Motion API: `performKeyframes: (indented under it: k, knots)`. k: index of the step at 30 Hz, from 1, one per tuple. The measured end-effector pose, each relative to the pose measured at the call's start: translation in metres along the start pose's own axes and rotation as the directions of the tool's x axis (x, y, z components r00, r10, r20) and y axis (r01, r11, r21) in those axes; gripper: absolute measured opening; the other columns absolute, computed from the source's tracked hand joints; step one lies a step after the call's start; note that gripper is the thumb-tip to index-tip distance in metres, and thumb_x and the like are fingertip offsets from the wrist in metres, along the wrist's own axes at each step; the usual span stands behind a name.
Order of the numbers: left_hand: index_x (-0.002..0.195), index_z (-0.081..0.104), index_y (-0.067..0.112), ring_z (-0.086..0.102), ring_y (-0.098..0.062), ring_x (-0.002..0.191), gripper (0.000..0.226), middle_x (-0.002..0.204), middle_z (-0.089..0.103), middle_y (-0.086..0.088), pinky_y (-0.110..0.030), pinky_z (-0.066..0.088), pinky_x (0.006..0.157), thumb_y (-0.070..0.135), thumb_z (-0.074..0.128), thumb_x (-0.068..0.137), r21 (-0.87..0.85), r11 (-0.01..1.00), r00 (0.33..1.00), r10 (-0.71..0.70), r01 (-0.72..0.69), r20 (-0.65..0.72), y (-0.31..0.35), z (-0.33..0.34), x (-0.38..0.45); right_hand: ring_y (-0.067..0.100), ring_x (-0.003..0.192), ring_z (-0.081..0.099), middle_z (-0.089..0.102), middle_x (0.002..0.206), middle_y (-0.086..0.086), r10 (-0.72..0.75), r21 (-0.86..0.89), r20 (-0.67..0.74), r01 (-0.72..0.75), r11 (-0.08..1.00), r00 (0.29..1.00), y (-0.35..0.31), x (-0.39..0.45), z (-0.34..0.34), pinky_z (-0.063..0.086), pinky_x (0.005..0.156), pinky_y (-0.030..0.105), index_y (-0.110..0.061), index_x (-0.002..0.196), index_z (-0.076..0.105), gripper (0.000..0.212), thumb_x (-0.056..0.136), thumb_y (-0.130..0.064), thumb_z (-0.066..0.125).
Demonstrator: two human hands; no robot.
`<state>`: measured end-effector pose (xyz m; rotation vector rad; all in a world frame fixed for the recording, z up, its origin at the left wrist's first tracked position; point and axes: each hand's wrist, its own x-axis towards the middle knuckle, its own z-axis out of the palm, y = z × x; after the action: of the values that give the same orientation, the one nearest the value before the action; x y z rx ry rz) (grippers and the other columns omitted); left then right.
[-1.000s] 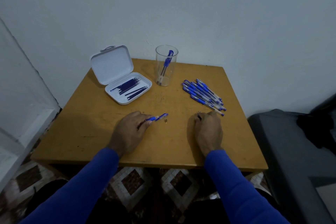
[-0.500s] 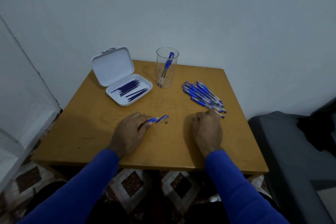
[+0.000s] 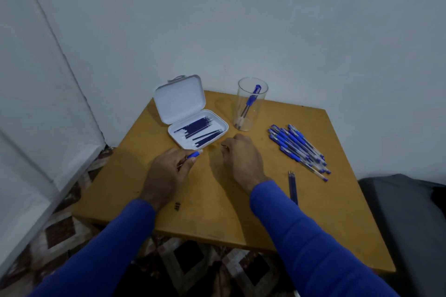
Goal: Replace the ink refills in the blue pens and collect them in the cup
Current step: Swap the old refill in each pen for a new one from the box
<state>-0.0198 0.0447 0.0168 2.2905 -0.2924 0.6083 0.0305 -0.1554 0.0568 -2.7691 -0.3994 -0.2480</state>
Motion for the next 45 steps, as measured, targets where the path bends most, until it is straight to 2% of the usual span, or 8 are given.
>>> performKeyframes:
  k: [7,16,25,29,32,36,40,45]
  knots:
    - [0.115,0.074,0.015,0.052,-0.005,0.067,0.022,0.079,0.058,0.006,-0.019,0.036,0.057,0.026,0.063,0.099,0.148,0.974,0.985,-0.171,0.17,-0.005,-0.028,-0.024,0.009,0.023,0.087,0.06,0.063,0.09,0.004,-0.151,-0.078,0.069,0.156,0.985,0.986,-0.034,0.059,0.015,0.055,0.067,0.039,-0.013,0.096,0.073,0.019,0.094,-0.003,0.057]
    - [0.112,0.074,0.02,0.049,-0.007,0.068,0.019,0.076,0.052,0.007,-0.026,0.039,0.058,0.027,0.062,0.099,0.151,0.961,0.972,-0.234,0.231,0.005,-0.046,-0.035,0.007,0.027,0.097,0.063,0.069,0.106,0.011,-0.18,-0.143,0.305,0.232,0.962,0.935,-0.05,0.096,0.03,0.057,0.081,0.04,-0.007,0.107,0.071,0.022,0.091,0.002,0.06]
    - [0.111,0.073,0.023,0.048,-0.002,0.07,0.018,0.076,0.046,0.02,-0.02,0.035,0.061,0.029,0.061,0.099,0.146,0.968,0.979,-0.204,0.202,-0.003,-0.053,-0.033,0.004,0.03,0.117,0.053,0.055,0.125,0.012,-0.275,-0.249,0.331,0.365,0.897,0.903,-0.051,0.099,0.036,0.053,0.084,0.04,-0.009,0.126,0.058,0.03,0.097,-0.004,0.057]
    - [0.088,0.066,0.027,0.048,-0.003,0.069,0.01,0.074,0.044,0.021,-0.026,0.039,0.062,0.026,0.063,0.098,0.126,0.974,0.982,-0.187,0.187,-0.014,-0.049,-0.034,0.003,0.027,0.119,0.049,0.053,0.128,0.01,-0.309,-0.249,0.311,0.391,0.886,0.899,-0.052,0.095,0.029,0.049,0.082,0.037,-0.011,0.132,0.051,0.038,0.096,-0.007,0.061]
    - [0.102,0.073,0.019,0.045,-0.001,0.066,0.012,0.073,0.042,0.021,-0.019,0.031,0.059,0.025,0.064,0.098,0.145,0.97,0.981,-0.193,0.193,-0.014,-0.047,-0.033,0.004,0.025,0.114,0.048,0.059,0.119,0.009,-0.351,-0.233,0.256,0.409,0.882,0.901,-0.053,0.09,0.017,0.04,0.07,0.034,-0.012,0.123,0.052,0.03,0.095,-0.007,0.06]
    - [0.115,0.073,0.018,0.045,-0.003,0.066,0.022,0.074,0.043,0.018,-0.018,0.028,0.058,0.028,0.062,0.099,0.151,0.967,0.978,-0.208,0.205,0.003,-0.042,-0.031,0.005,0.018,0.087,0.042,0.06,0.099,0.005,-0.37,-0.143,0.175,0.395,0.907,0.912,-0.051,0.077,-0.003,0.05,0.064,0.041,-0.015,0.114,0.052,0.023,0.094,-0.005,0.06]
    - [0.12,0.073,0.018,0.048,-0.002,0.067,0.026,0.075,0.047,0.015,-0.018,0.031,0.058,0.028,0.061,0.1,0.127,0.982,0.987,-0.15,0.143,0.052,-0.026,-0.023,0.002,0.021,0.086,0.053,0.063,0.094,0.002,-0.348,0.077,0.15,0.34,0.937,0.925,-0.04,0.058,-0.019,0.055,0.071,0.048,-0.019,0.112,0.058,0.021,0.096,-0.005,0.054]
    - [0.117,0.073,0.021,0.052,-0.003,0.068,0.025,0.077,0.05,0.018,-0.018,0.038,0.057,0.031,0.061,0.098,0.01,0.998,0.996,-0.058,0.057,0.064,0.002,-0.006,-0.007,0.002,0.085,0.06,0.068,0.093,-0.011,-0.226,0.365,0.131,0.165,0.916,0.965,-0.013,0.025,-0.031,0.049,0.076,0.016,-0.014,0.1,0.076,0.025,0.095,-0.001,0.055]
